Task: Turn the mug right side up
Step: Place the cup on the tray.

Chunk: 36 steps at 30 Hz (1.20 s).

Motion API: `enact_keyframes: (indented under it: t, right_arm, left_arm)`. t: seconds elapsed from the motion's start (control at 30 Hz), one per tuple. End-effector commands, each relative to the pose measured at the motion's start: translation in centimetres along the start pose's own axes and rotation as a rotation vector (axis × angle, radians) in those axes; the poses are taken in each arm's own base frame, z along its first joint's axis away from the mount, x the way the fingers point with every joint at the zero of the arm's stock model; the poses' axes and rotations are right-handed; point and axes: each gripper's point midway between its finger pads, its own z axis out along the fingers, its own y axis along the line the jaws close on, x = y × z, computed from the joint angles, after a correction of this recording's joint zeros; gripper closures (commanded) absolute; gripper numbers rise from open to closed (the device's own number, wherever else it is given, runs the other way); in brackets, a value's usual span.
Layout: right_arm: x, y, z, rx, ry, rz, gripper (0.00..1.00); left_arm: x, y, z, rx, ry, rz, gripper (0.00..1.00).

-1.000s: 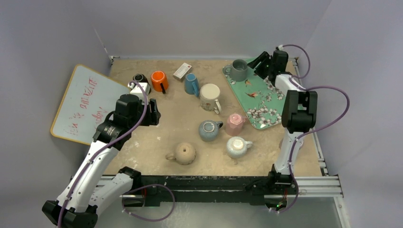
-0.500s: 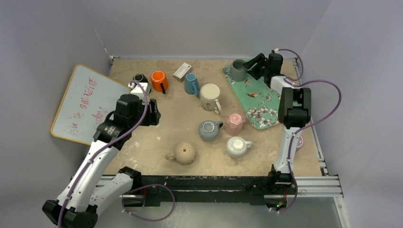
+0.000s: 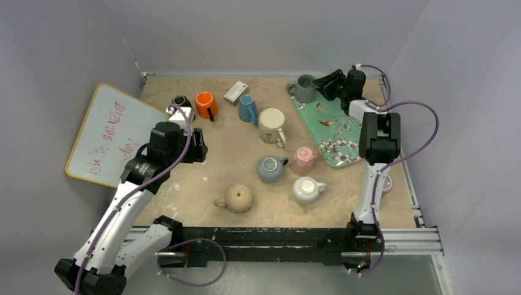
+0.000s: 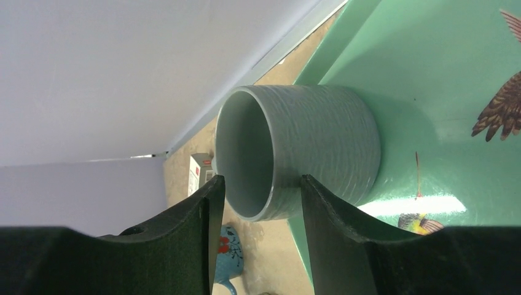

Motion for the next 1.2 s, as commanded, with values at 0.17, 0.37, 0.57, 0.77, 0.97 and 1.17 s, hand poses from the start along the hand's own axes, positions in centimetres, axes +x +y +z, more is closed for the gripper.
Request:
enact_keyframes:
  t: [0.17, 0.37, 0.57, 0.77, 0.97, 1.17]
  right_arm:
    - [0.9, 1.3, 0.4, -0.048, 0.029, 0.003, 0.49]
    - [1.5, 1.7, -0.3, -0.049, 0.062, 0.008, 0.48]
    - [1.0, 4.0, -3.9, -0.012, 0.046, -0.102, 0.42]
    - [1.8, 6.5, -8.6, -0.003, 0.068, -0.25, 0.39]
    - [5.6, 9.4, -13.2, 0.007, 0.099, -0.469, 0.39]
    - [11.7, 12.5, -16.9, -0.03, 0.116, -0.604, 0.39]
  left_arm:
    - [0.0, 0.1, 0.0, 0.002, -0.004, 0.014, 0.45]
    - [0.0, 0.1, 0.1, -0.002, 0.001, 0.014, 0.45]
    - [0.3, 0.1, 0.5, -0.004, 0.025, 0.01, 0.45]
    - [0.8, -0.9, 0.8, 0.041, 0.061, -0.017, 0.45]
    - [1.2, -1.0, 0.0, -0.016, 0.116, -0.203, 0.44]
    - [4.0, 0.5, -2.6, -0.276, 0.239, -0.663, 0.49]
